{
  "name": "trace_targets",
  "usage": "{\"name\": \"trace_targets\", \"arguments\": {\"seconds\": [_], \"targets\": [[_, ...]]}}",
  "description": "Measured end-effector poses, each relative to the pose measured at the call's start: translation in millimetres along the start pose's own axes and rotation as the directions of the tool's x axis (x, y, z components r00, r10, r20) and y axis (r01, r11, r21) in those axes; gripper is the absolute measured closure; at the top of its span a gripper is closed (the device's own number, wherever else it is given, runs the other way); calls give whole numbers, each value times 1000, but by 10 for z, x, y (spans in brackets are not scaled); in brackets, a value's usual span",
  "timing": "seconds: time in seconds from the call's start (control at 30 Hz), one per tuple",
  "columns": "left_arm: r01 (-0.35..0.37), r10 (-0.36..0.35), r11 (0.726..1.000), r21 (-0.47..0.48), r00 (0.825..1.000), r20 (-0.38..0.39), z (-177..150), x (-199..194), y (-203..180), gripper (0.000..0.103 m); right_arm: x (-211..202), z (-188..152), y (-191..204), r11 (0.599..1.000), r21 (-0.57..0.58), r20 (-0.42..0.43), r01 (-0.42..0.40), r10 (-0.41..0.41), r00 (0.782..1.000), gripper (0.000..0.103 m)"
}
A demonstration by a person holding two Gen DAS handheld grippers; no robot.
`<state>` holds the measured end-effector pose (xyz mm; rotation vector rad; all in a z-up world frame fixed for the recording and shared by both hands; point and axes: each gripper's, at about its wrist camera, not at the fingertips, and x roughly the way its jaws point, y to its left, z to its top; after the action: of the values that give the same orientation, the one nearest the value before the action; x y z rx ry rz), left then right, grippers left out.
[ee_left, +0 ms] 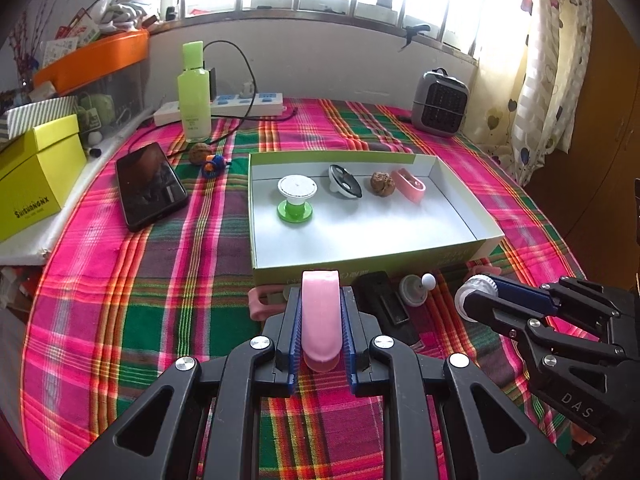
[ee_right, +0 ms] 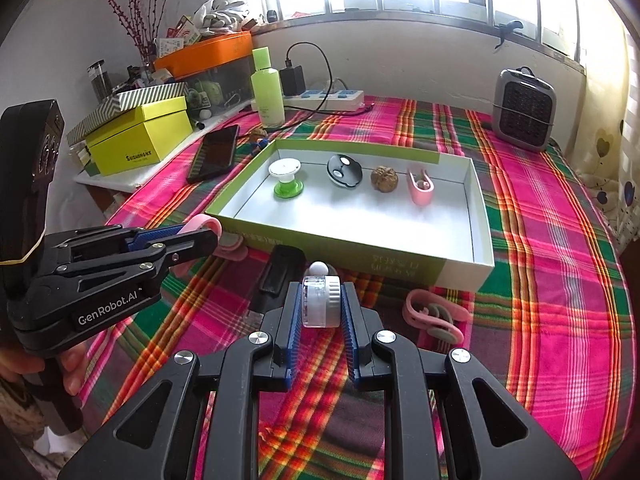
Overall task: Organize objects
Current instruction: 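Carry the pink clip with the left tool into the box while the right tool carries the jar there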
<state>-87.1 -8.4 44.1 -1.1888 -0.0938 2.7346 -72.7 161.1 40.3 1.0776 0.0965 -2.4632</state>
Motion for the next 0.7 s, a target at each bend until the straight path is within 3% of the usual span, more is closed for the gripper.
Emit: {"name": "trace_targets", "arguments": {"seconds": [0.7], "targets": [[14,-14,999,-42,1000,7,295,169,179,87,296,450,6,999,-30,-14,-45,45,999,83]]}}
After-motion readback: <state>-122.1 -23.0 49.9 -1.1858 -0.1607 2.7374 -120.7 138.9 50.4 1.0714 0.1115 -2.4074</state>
